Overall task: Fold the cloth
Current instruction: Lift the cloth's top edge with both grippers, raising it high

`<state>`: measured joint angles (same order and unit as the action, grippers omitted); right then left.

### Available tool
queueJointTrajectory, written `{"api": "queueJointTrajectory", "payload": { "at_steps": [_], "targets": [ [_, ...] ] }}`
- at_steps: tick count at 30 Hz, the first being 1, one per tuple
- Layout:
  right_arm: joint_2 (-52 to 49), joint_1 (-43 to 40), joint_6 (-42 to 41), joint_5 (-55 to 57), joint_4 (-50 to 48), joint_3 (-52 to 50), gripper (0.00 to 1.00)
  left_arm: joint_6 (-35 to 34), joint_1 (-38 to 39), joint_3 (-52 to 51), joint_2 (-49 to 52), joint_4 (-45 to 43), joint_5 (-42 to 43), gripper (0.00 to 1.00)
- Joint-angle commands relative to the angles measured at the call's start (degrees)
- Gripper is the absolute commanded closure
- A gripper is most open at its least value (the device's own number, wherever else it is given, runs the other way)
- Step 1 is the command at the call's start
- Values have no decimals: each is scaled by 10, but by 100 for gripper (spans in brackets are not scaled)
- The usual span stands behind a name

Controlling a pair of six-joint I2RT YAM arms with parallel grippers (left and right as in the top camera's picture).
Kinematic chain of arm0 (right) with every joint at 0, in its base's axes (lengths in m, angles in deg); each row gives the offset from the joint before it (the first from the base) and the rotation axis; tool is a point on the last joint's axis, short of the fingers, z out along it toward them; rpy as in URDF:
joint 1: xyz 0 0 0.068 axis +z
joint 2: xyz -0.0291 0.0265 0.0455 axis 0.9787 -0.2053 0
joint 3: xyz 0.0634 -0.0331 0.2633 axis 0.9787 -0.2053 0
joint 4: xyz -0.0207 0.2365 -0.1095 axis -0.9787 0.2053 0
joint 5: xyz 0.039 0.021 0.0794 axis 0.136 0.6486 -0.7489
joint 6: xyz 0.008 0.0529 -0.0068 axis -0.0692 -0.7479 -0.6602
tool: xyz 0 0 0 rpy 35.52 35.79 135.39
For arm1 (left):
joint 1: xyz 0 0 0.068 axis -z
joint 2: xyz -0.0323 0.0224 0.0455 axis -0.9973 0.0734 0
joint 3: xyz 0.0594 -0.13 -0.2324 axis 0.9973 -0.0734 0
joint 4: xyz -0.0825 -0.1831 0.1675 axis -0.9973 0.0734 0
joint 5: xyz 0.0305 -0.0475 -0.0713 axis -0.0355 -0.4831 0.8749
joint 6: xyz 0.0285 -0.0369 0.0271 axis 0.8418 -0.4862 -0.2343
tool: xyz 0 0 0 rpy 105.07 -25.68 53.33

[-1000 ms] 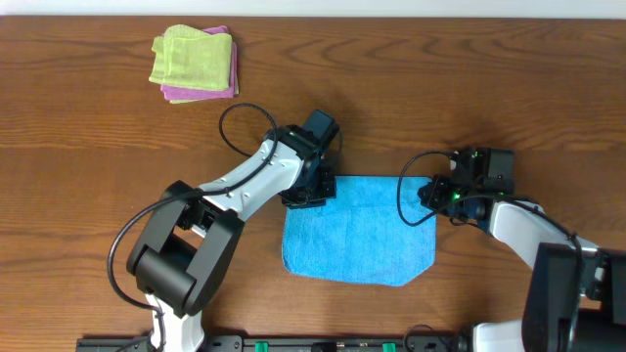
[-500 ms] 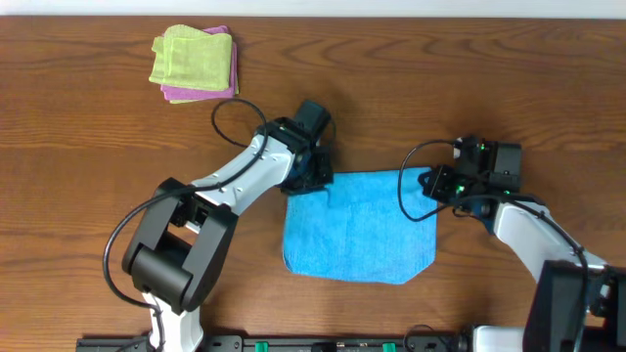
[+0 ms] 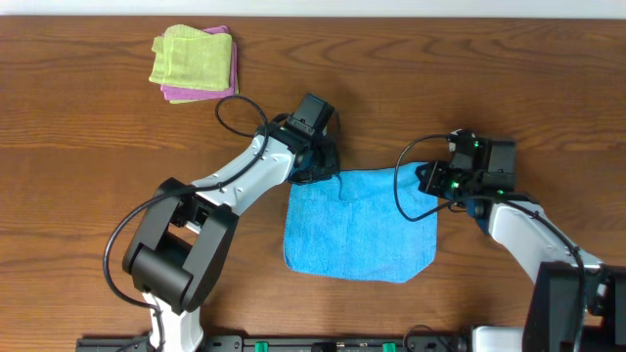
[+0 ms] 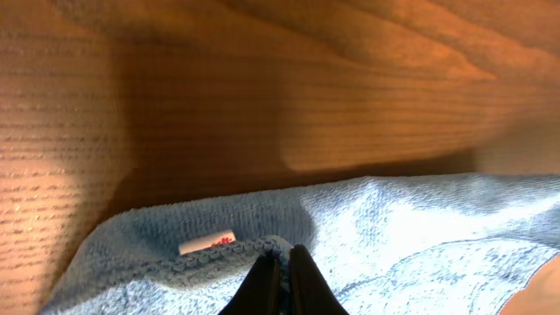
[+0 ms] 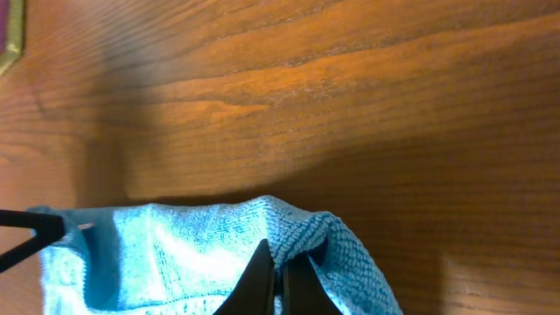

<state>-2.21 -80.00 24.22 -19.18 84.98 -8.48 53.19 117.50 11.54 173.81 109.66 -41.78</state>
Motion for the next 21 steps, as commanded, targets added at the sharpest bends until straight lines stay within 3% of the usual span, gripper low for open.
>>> {"api": "queueJointTrajectory", "payload": {
  "at_steps": [1,12,21],
  "targets": [
    [7,15,8,38,-2,10,98,-4,2,6,6,-5,-8,94],
    [7,27,8,68,-7,10,99,-24,-6,6,6,-26,-59,94],
    [8,26,48,42,94,125,99,-15,-54,66,6,-26,11,94]
  ]
}}
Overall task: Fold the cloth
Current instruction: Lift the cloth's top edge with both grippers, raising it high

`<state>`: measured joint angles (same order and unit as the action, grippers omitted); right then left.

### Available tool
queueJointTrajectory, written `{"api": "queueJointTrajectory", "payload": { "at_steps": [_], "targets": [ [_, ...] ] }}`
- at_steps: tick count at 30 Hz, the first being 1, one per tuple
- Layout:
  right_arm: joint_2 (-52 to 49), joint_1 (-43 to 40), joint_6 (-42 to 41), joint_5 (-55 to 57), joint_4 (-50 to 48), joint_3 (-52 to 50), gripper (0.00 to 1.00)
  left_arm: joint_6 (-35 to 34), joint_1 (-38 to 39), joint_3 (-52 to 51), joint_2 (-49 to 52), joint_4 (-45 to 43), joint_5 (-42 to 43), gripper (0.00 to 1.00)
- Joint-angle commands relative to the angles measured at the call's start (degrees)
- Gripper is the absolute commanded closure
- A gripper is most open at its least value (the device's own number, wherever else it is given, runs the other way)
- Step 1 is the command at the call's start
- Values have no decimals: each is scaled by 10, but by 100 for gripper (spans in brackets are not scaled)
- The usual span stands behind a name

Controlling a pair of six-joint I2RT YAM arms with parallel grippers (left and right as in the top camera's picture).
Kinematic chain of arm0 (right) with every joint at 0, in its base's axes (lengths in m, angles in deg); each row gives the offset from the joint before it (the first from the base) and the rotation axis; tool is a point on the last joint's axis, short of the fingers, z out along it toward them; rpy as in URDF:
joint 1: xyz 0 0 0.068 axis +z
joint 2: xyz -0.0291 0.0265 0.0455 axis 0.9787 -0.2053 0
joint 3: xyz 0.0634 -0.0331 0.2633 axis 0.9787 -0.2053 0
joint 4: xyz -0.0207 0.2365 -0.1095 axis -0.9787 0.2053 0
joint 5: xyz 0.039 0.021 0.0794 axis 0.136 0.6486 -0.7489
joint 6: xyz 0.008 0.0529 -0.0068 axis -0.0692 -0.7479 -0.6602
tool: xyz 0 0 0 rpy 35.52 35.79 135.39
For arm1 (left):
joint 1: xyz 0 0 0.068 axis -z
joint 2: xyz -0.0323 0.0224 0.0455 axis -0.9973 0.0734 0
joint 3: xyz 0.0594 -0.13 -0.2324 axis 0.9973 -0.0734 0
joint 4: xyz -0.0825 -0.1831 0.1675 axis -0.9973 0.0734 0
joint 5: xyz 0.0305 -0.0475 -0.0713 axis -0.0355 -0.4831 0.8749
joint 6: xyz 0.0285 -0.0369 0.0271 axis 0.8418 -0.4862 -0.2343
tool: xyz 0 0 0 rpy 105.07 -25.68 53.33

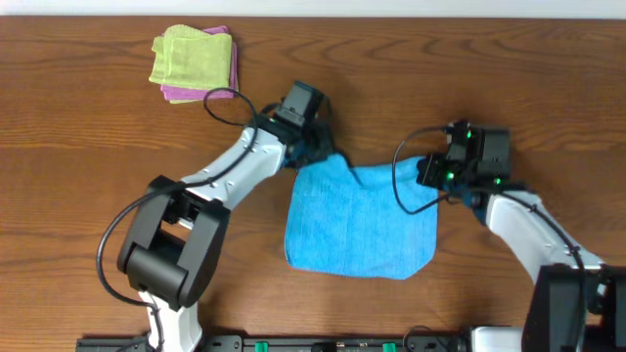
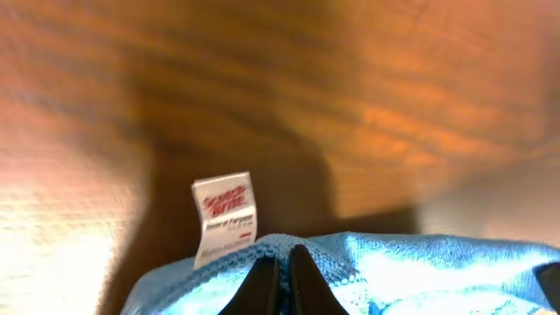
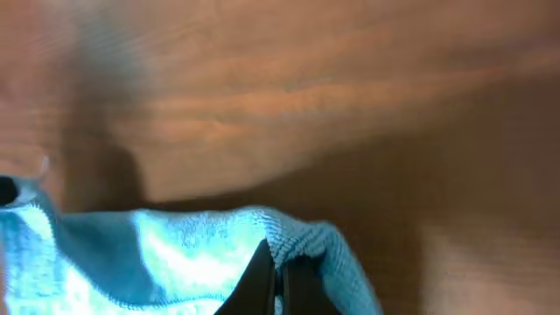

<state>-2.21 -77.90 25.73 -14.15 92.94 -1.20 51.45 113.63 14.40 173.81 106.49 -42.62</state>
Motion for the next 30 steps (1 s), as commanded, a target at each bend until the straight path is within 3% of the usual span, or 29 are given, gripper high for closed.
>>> {"api": "queueJointTrajectory", "payload": {
  "at_steps": [1,10,30],
  "targets": [
    [8,5,42,-8,32,74,99,5,-21,49,6,11,20,94],
    [8,5,69,-9,101,220,99,7,-45,174,6,23,21,94],
    [24,-14,95,-22,111,320,99,80,-95,357,6,127,-2,94]
  ]
}}
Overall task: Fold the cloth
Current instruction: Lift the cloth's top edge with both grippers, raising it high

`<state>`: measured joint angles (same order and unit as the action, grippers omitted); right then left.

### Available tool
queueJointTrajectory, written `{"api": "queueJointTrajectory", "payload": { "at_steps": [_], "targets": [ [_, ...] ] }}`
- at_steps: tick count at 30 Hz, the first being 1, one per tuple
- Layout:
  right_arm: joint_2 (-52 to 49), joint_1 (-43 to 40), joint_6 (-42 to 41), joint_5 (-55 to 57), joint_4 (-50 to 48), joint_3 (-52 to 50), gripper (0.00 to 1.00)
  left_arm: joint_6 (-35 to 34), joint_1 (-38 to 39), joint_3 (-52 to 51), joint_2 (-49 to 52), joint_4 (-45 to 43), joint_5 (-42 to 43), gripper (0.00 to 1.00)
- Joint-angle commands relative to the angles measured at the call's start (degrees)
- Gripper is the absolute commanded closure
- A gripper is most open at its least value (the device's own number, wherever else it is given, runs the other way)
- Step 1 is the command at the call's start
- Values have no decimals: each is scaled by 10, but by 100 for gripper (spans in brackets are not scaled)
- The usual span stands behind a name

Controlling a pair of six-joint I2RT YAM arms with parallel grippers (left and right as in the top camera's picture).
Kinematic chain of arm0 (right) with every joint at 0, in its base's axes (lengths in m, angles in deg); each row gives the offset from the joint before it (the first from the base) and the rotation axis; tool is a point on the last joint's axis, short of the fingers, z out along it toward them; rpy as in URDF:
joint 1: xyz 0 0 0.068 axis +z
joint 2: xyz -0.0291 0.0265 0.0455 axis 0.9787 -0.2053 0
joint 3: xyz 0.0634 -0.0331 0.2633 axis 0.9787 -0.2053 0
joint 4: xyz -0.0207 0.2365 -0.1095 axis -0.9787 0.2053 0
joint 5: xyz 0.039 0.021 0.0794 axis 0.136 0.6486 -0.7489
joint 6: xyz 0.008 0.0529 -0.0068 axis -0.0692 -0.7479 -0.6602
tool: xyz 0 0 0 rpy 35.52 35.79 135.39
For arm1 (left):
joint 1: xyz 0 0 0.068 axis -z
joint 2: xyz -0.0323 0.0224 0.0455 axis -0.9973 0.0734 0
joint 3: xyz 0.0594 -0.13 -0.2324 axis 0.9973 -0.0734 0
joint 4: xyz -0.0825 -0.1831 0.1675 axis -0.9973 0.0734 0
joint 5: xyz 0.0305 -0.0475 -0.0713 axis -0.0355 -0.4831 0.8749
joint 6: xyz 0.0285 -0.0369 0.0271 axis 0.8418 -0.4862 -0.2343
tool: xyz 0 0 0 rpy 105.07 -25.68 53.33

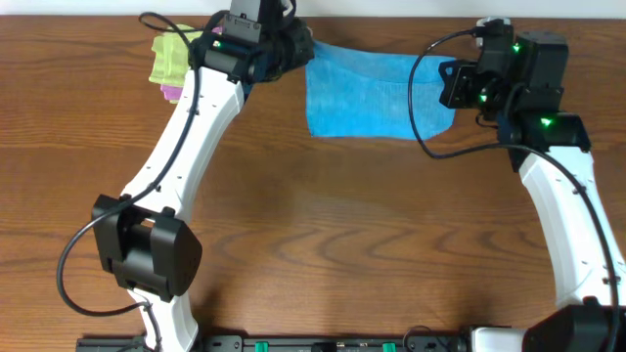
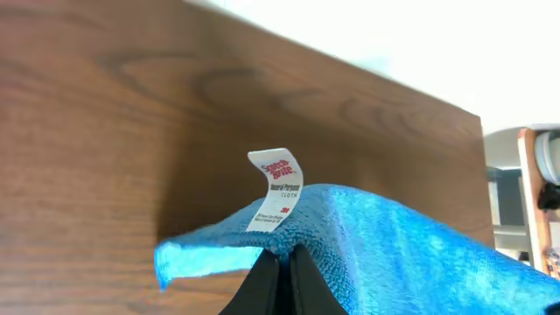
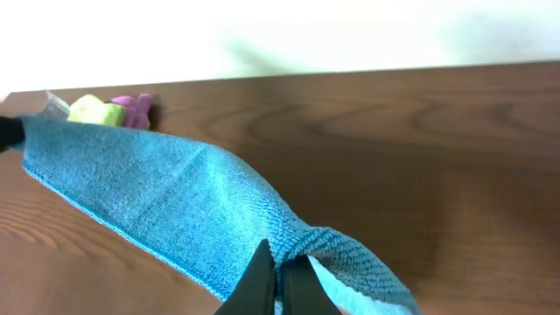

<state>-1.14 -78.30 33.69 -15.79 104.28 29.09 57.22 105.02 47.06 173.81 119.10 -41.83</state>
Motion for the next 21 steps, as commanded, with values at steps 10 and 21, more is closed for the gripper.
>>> {"api": "queueJointTrajectory", "payload": {
  "at_steps": [10,21],
  "targets": [
    [16,-14,15,-62,-3,18,99,42,-23,48,6,46,-10,94],
    [29,-13,21,-80,153,17,99,86,-5,48,6,220,27,94]
  ]
}}
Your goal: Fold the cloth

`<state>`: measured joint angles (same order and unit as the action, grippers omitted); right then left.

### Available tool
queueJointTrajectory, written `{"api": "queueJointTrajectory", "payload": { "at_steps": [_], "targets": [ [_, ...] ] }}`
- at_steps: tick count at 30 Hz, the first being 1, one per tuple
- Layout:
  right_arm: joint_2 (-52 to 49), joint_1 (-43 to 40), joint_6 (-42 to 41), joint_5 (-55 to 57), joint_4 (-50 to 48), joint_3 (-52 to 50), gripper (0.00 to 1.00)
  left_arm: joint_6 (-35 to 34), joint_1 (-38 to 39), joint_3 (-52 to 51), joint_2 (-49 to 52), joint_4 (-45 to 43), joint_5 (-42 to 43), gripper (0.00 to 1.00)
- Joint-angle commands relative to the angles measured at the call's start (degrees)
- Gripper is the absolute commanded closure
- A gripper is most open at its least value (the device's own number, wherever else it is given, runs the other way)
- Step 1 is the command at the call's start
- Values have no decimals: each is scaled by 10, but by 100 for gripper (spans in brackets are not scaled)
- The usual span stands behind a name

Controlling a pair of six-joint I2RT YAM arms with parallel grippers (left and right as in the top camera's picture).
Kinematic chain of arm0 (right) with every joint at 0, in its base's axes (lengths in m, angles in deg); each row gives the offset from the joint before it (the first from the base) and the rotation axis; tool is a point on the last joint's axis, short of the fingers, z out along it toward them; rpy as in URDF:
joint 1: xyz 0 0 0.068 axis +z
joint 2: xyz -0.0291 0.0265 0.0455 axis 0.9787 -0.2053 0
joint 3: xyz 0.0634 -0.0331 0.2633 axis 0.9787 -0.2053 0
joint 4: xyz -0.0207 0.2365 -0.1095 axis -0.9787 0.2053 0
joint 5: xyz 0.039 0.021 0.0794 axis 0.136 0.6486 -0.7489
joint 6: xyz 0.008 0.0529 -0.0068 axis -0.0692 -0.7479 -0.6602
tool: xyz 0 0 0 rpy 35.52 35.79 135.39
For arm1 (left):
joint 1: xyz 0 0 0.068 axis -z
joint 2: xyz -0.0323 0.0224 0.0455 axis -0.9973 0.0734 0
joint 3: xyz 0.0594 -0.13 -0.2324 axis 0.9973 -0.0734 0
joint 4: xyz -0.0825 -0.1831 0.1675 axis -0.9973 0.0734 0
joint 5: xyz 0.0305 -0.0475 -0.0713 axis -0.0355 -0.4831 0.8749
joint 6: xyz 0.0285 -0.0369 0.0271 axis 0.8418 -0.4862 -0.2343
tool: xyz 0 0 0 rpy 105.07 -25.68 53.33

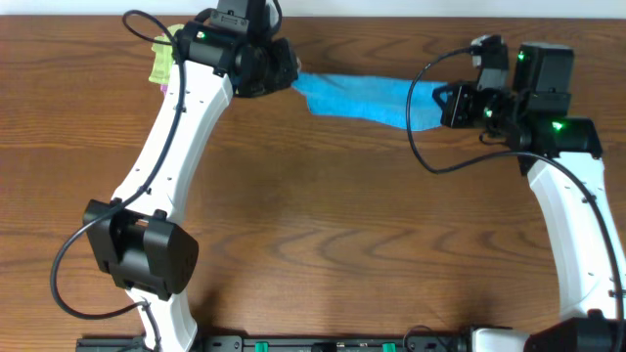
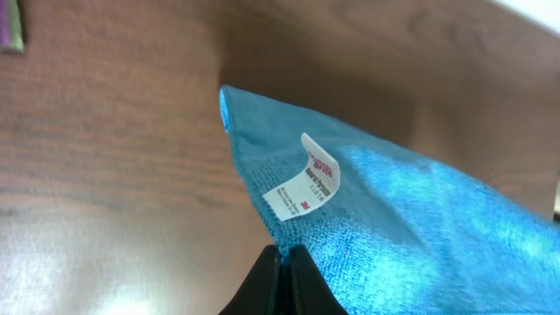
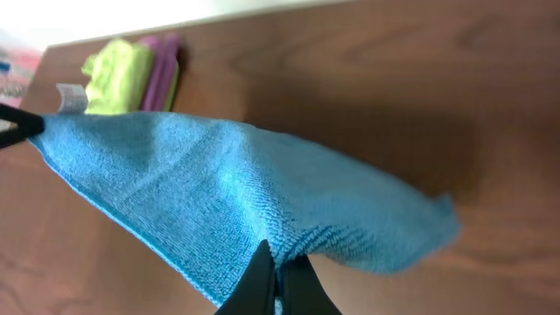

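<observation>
The blue cloth (image 1: 367,96) hangs in the air as a narrow stretched band over the far part of the table. My left gripper (image 1: 290,78) is shut on its left corner, where a white label (image 2: 302,179) sticks out of the cloth (image 2: 411,219). My right gripper (image 1: 442,105) is shut on the right corner. In the right wrist view the cloth (image 3: 236,197) spreads away from the pinched fingers (image 3: 282,278) toward the other arm.
A folded yellow-green cloth (image 1: 161,61) on a pink one lies at the far left, partly behind my left arm, also seen as a small stack (image 3: 131,74). The wooden table (image 1: 323,235) lies bare below the arms.
The cloth hung as a wider sheet at the far edge; now it is a thinner, slanted band a little nearer. Both grippers have stayed shut on their corners and sit slightly lower.
The cloth lay flat on the table near the front with both grippers shut on its far corners. Then those corners stood slightly raised. Later the whole cloth hung high at the far edge, and now it is stretched as a narrow band.
</observation>
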<state>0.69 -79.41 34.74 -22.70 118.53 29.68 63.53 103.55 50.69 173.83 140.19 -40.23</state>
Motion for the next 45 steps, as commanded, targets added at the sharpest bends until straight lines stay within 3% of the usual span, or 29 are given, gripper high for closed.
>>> {"api": "queueJointTrajectory", "payload": {
  "at_steps": [1,7,14,27,39,45],
  "targets": [
    [11,-2,16,-11,17,12,99,23,13,12,5,12,11,94],
    [11,-2,19,-11,64,12,98,21,35,12,5,39,15,94],
    [11,-2,34,-8,143,12,98,28,63,12,5,122,-24,94],
    [23,0,35,-13,255,12,99,54,72,12,5,256,-16,94],
    [26,44,49,22,317,11,98,79,109,12,5,298,-14,94],
    [27,49,49,52,316,6,98,81,130,6,5,304,-65,94]
  ]
}}
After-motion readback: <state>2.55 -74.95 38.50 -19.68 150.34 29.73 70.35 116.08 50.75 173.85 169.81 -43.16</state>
